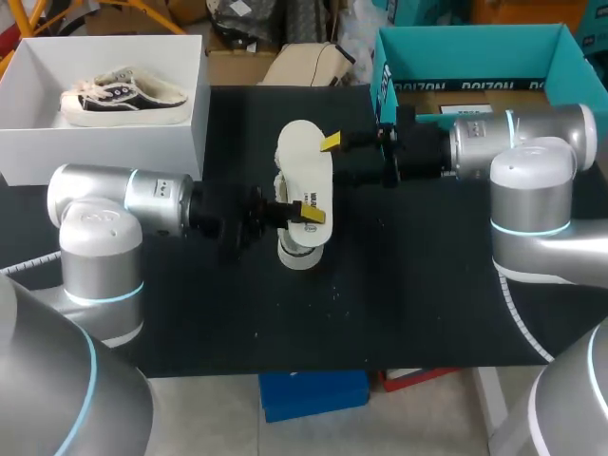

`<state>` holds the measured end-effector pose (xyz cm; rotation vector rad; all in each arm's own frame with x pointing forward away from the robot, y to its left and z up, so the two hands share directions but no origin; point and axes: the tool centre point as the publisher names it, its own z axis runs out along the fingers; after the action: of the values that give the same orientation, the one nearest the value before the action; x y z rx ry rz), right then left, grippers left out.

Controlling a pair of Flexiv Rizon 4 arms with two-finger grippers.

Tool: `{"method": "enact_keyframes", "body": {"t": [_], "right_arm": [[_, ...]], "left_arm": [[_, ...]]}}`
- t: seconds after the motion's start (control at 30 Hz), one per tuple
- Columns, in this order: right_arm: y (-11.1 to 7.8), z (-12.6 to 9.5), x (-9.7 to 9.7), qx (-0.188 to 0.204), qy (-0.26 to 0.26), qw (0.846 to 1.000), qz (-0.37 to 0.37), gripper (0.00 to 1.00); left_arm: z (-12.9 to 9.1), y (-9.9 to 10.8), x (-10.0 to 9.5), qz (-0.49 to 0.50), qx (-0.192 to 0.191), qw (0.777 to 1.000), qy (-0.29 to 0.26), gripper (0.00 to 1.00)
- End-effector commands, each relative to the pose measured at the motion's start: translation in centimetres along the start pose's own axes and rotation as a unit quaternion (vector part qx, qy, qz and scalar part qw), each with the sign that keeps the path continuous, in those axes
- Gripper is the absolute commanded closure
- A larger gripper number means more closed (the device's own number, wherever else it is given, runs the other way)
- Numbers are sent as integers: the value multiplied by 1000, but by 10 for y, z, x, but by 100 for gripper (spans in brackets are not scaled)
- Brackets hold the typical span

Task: Take the shoe out of the shoebox, open the shoe tongue, remove and reinsert the insole, then place the shoe into the shoebox

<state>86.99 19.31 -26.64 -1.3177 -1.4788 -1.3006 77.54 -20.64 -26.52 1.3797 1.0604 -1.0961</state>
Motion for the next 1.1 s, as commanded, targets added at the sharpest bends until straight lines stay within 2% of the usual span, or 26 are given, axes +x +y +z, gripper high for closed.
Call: {"method": "enact_keyframes", "body": {"t": [0.03, 0.13, 0.3, 0.77, 0.83, 0.87, 0.9, 0.93, 0.97, 1.1], "right_arm": [[0, 4, -6, 41, 19, 999, 7, 0], [-5, 7, -2, 64, 33, 997, 11, 0], [-10, 8, 3, 82, 41, 996, 11, 0], [-23, 17, 8, 109, 40, 993, 21, 0], [-25, 17, 8, 108, 37, 993, 27, 3], [-26, 16, 7, 107, 36, 993, 29, 7], [-27, 15, 7, 106, 36, 993, 30, 18], [-28, 15, 7, 105, 35, 993, 33, 33], [-29, 15, 6, 104, 34, 993, 34, 39], [-30, 14, 5, 102, 33, 994, 36, 45]], "left_arm": [[1, 0, 0, 1, -1, 1000, 1, 100], [1, 0, 0, 1, -1, 1000, 1, 100], [1, 0, 0, 1, -1, 1000, 1, 100], [1, 0, 0, 1, -1, 1000, 1, 100], [1, 0, 0, 1, -1, 1000, 1, 100], [1, 0, 0, 1, -1, 1000, 1, 100], [1, 0, 0, 1, -1, 1000, 1, 100], [1, 0, 0, 1, -1, 1000, 1, 100], [1, 0, 0, 1, -1, 1000, 1, 100], [1, 0, 0, 1, -1, 1000, 1, 100]]}}
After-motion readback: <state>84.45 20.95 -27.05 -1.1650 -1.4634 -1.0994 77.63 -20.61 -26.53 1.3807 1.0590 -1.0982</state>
